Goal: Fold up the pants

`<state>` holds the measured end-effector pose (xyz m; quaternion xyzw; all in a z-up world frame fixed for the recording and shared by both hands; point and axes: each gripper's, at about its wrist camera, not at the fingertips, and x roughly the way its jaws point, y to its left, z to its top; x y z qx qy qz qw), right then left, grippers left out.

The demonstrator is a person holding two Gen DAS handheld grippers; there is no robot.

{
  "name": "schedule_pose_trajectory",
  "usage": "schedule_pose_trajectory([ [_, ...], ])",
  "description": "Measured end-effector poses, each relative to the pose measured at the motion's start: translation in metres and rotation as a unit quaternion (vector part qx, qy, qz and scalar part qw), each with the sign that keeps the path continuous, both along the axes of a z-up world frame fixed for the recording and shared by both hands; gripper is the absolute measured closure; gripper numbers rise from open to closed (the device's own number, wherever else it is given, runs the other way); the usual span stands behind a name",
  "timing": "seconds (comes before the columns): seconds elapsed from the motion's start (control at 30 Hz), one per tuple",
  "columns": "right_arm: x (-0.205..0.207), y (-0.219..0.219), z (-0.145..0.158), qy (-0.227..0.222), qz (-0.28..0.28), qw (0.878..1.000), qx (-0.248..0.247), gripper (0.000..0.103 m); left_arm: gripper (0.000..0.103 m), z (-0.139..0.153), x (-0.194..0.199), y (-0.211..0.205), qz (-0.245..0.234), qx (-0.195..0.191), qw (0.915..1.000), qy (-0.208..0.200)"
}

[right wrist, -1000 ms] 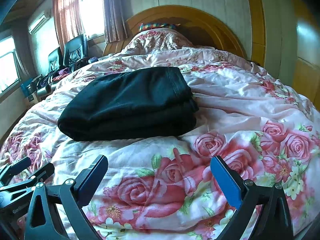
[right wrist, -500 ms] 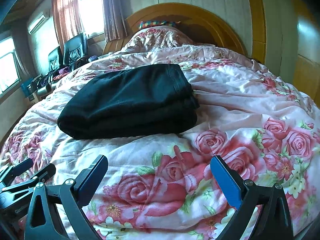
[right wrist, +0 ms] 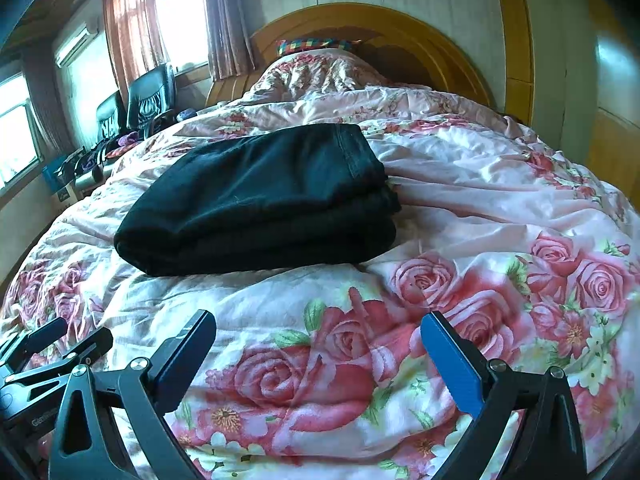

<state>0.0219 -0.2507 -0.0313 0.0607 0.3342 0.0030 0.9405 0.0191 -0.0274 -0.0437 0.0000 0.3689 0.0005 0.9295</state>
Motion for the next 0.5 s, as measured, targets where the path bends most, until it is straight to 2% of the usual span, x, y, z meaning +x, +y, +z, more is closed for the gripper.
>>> schedule_pose_trajectory([
  [0.5, 0.0050, -0.0029, -0.0051, 0.010, -0.001, 1.000, 0.006, 0.000, 0.019, -0.0066, 0.0053, 0.0002, 0.003, -0.005, 0.9998, 0.017],
])
